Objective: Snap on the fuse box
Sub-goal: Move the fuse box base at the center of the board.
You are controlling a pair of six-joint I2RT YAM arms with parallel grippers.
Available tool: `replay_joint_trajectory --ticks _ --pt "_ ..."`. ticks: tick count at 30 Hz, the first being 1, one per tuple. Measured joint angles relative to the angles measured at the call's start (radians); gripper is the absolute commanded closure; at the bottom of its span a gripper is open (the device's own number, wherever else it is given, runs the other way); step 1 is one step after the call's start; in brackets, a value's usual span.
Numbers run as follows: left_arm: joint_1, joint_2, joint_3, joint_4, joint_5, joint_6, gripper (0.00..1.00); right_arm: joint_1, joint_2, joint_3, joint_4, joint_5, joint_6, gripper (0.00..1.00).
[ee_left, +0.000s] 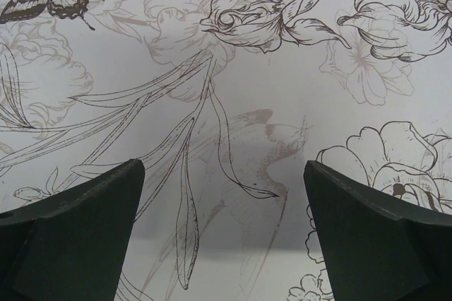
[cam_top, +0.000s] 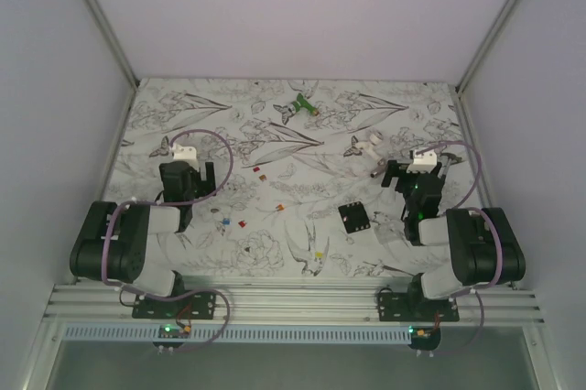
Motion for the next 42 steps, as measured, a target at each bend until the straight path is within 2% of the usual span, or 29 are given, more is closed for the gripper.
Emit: replay_joint_trajectory --ticks 11,13,17,23,26,31,37,42 --pt "0.000 0.000 0.000 0.000 0.000 0.000 0.00 0.000 -0.001 0.003 -0.013 -0.024 -0.002 0.00" --pt "0.000 0.000 0.000 0.000 0.000 0.000 0.00 -0.001 -0.008 0.018 -0.049 -0.044 -0.008 0.05" --pt "0.000 -0.013 0.005 -0.030 0.015 0.010 0.00 0.003 -0.078 0.120 -0.243 -0.079 -0.016 0.05" --pt "-0.021 -0.201 0.071 -0.225 -0.042 -0.014 0.00 0.098 -0.227 0.277 -0.558 -0.055 0.010 0.06" --pt "-0.027 -0.315 0.107 -0.314 -0.068 -0.076 0.00 0.164 -0.252 0.340 -0.740 -0.033 0.053 0.07" --pt "-0.040 -0.406 0.190 -0.496 -0.074 -0.248 0.00 0.228 -0.288 0.395 -1.067 -0.021 0.140 0.08" --pt "-0.053 -0.450 0.193 -0.635 0.054 -0.432 0.00 0.267 -0.304 0.397 -1.325 -0.040 0.189 0.12" --pt "-0.086 -0.467 0.193 -0.747 0.180 -0.522 0.00 0.317 -0.288 0.398 -1.428 -0.059 0.210 0.17"
